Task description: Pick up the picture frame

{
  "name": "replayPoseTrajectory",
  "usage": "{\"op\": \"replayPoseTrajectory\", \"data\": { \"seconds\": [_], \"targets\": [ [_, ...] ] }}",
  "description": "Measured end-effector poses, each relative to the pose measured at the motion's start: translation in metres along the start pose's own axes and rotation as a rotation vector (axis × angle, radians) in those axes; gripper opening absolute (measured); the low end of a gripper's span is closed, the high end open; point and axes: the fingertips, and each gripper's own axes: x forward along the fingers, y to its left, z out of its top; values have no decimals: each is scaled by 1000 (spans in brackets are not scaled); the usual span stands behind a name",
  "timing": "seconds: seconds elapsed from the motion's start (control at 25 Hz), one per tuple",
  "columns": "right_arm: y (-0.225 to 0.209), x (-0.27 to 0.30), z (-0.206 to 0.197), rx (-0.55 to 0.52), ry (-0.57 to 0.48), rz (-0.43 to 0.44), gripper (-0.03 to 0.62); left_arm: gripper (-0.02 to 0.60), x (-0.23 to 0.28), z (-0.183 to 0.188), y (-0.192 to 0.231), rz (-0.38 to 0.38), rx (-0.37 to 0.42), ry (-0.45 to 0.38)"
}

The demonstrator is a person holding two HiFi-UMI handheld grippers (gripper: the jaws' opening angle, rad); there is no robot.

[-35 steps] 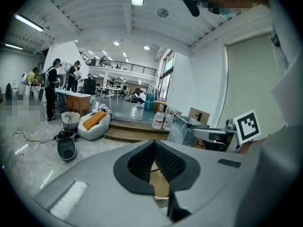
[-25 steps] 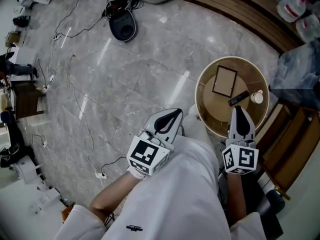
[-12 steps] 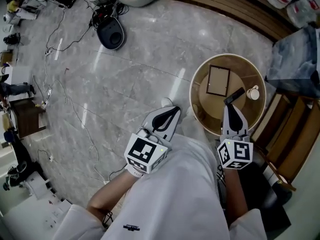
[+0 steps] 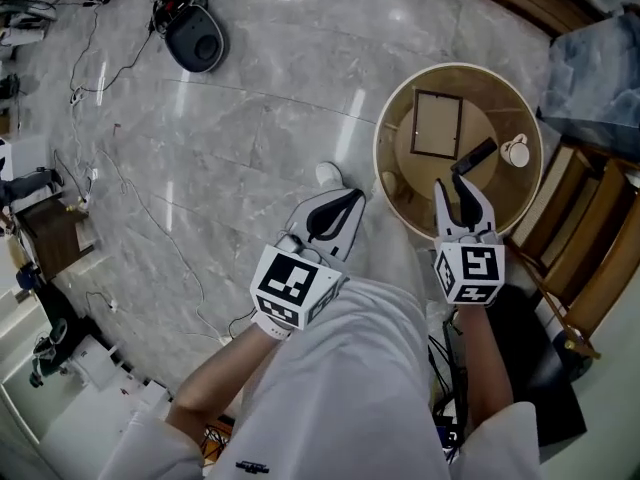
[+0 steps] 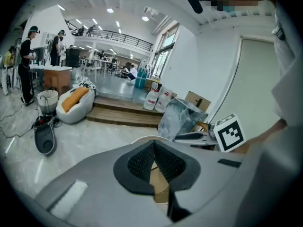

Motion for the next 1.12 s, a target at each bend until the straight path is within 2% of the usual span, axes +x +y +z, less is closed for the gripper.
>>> {"op": "replayPoseTrajectory", "data": {
  "seconds": [0.12, 0.2, 0.4, 0.6, 0.8, 0.96, 1.12],
  "targets": [
    [-16, 30, -30, -21, 77, 35, 124, 3, 36, -18, 4, -25, 5, 29],
    [-20, 49, -48, -19, 115, 66, 129, 3, 55, -32, 13, -18, 7, 45],
    [-40, 95, -88, -3, 199, 138, 127, 3, 106, -71, 37, 0, -56, 109],
    [-59, 133, -144, -120, 285, 211, 155, 3, 150, -115, 47, -10, -75, 171],
    [-70, 164, -194, -169, 353, 265, 160, 3, 185, -150, 54, -30, -65, 211],
    [-75, 182, -228, -277, 397, 302, 160, 3, 207, -177, 61, -38, -59, 240],
    [-85, 200, -249, -487, 422, 313, 160, 3, 227, -196, 70, -44, -56, 259]
  ]
}}
